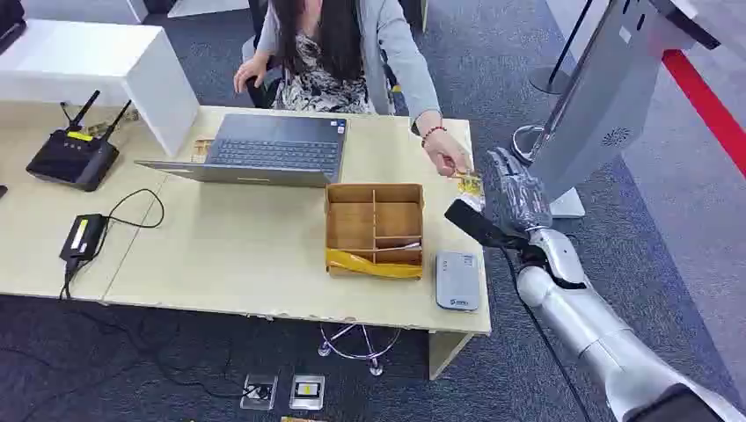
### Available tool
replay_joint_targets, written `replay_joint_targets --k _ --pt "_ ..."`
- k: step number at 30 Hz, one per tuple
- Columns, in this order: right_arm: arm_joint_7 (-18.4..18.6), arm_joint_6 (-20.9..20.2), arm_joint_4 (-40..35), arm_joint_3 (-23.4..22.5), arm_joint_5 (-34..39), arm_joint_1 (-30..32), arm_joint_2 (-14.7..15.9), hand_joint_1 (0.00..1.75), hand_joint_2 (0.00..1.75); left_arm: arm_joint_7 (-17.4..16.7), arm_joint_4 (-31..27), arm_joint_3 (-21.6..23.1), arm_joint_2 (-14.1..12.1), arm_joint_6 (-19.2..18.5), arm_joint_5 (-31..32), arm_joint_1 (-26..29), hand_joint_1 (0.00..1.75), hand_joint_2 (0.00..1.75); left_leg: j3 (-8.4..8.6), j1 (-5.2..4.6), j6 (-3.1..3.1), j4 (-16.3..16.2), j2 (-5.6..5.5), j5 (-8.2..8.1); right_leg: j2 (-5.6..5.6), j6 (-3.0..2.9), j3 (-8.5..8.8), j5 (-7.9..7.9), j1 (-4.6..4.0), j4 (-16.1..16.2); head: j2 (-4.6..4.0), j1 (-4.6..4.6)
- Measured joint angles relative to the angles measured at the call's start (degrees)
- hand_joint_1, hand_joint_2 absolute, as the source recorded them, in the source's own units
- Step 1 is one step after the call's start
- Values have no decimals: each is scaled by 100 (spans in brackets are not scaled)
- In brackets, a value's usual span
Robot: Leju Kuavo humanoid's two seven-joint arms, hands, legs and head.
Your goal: Pass the card to the sensor for recognition and then transmit it.
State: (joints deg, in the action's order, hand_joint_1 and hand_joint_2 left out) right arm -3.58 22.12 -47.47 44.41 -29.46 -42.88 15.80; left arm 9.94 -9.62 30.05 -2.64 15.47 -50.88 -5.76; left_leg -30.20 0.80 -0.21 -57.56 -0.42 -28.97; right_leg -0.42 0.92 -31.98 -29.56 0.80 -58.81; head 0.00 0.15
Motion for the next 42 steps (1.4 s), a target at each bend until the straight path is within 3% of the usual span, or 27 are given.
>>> replay_joint_targets --k 14,15,21,22,42 --pt "-197 216 17 251 161 1 -11 0 175 171 0 50 -2 -109 -18 6 0 0 0 0 0 0 0 0 0 0 0 0 0 0 0 -2" --pt "-197 234 17 251 175 1 -9 35 175 188 0 50 -2 -114 -18 6 0 0 0 0 0 0 0 0 0 0 0 0 0 0 -2 -2" --pt "-197 238 17 251 177 1 -11 35 175 190 0 50 -5 -114 -18 6 0 0 0 0 0 0 0 0 0 0 0 0 0 0 -2 -2" --pt "-197 241 17 251 177 1 -11 175 175 190 0 50 -5 -114 -17 6 0 0 0 0 0 0 0 0 0 0 0 0 0 0 0 -2" --pt "-575 404 127 254 334 -1 -157 175 175 125 0 186 -31 57 -179 8 0 0 0 0 0 0 0 0 2 0 -1 0 0 -1 -2 -2"
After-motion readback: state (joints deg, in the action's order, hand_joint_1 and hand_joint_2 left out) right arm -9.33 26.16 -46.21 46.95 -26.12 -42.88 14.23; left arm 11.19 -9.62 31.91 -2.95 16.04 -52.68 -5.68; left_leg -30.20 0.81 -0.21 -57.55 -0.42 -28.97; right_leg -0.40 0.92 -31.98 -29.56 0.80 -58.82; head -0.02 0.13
